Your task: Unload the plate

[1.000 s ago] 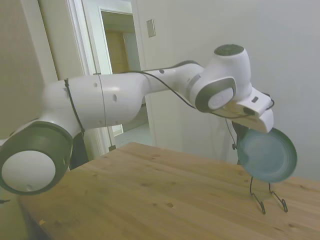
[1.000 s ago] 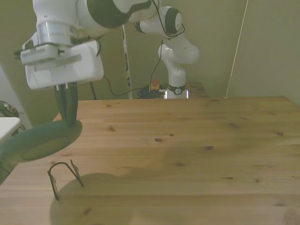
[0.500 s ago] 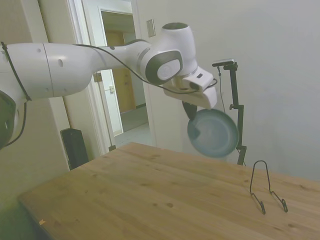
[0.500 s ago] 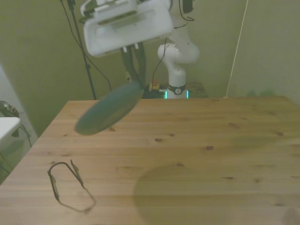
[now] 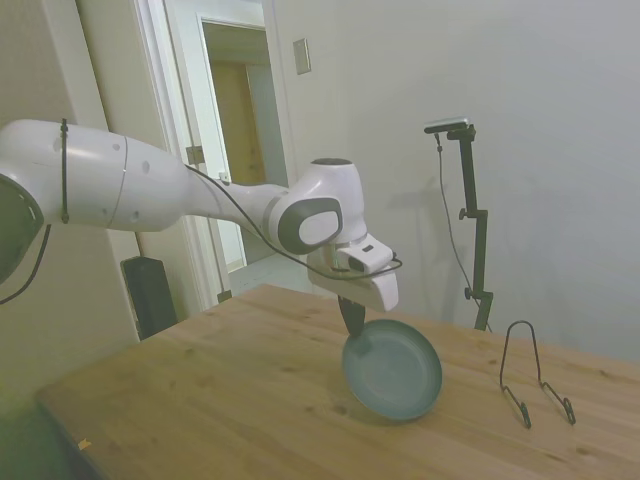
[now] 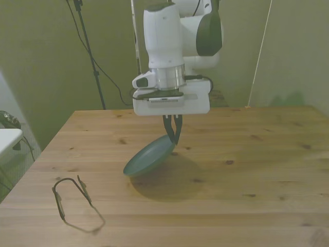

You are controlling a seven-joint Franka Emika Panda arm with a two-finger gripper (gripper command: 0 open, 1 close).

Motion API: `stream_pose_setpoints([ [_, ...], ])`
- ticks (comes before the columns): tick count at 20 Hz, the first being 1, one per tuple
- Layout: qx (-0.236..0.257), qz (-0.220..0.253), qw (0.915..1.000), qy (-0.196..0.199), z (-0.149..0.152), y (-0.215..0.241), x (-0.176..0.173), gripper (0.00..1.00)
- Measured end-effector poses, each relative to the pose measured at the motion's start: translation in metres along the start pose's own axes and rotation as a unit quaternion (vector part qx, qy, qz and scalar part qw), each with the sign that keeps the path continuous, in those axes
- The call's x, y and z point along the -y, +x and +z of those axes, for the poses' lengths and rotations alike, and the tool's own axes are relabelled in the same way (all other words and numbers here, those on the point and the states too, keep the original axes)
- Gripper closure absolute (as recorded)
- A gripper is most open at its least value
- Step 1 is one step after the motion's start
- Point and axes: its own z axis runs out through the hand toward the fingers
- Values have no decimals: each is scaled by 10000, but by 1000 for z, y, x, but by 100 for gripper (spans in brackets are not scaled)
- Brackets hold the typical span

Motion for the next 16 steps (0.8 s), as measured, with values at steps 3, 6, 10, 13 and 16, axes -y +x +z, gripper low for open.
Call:
stream_pose_setpoints([
  [3,-9,7,10000,-92,22,1,-3,100],
  [6,-15,14,9999,-137,41,1,-5,100],
  [10,-62,14,9999,-123,54,0,-7,100],
  [13,-98,-7,9999,-113,58,-1,-8,0],
  [16,-100,-22,9999,-126,60,-1,-9,0],
])
